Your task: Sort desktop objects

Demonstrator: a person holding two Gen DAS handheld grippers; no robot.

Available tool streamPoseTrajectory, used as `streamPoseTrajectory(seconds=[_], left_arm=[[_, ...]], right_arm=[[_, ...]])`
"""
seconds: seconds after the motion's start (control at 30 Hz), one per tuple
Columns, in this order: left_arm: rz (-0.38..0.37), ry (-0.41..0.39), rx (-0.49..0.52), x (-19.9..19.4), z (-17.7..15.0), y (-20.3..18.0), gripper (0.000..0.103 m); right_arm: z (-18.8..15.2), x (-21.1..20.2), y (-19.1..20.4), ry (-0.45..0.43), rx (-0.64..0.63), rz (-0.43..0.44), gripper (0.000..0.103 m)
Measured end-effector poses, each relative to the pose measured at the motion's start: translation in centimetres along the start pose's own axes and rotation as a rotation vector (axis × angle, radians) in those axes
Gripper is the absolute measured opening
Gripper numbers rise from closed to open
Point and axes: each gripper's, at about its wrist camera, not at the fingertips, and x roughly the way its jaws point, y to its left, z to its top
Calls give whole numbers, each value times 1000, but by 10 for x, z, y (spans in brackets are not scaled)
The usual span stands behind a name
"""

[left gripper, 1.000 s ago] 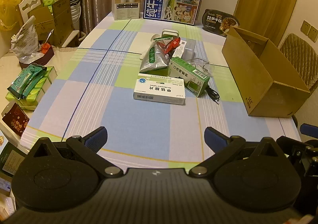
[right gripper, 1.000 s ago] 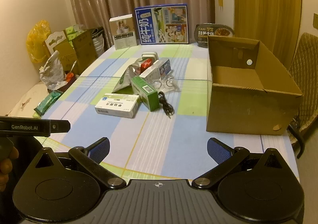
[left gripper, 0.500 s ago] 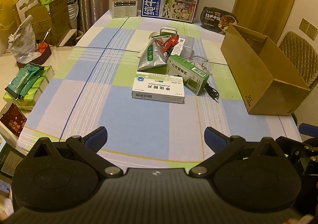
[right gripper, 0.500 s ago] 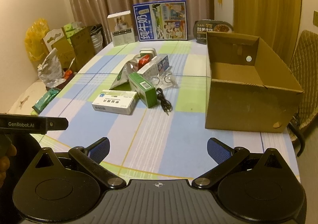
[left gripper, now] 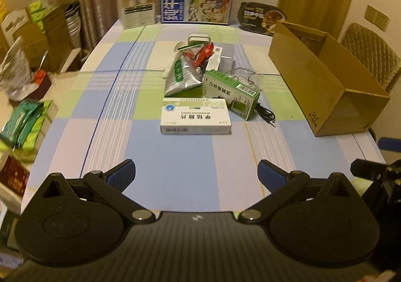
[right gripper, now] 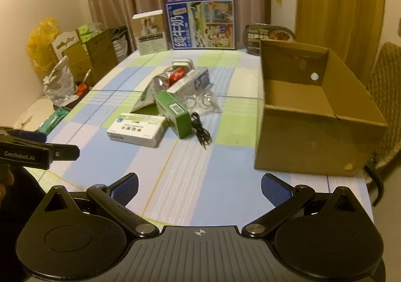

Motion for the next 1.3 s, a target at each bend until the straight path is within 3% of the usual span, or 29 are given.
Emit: streamPoseTrajectory(seconds=[0.2,0.4,0.63,0.8,1.17,1.3], left_arm=[[-50,-12,156,13,20,2,102],[-157,-43,343,32,44,9,102],[-213,-16,666,74,54,10,101],[-252,15,851,109,53,15,92],[-316,66,1004,174,58,24,86],[-349,77,993,188,64,24,86]], right_arm=[[13,16,7,-1,-83,30,101],[31,40,13,-8,-167,72,101],[50,85,20,54,-310,100,101],[57,114,24,82,-368,114,101],[74,170,33,122,-479,170,82],[82,189,33,135,-491,175,76]])
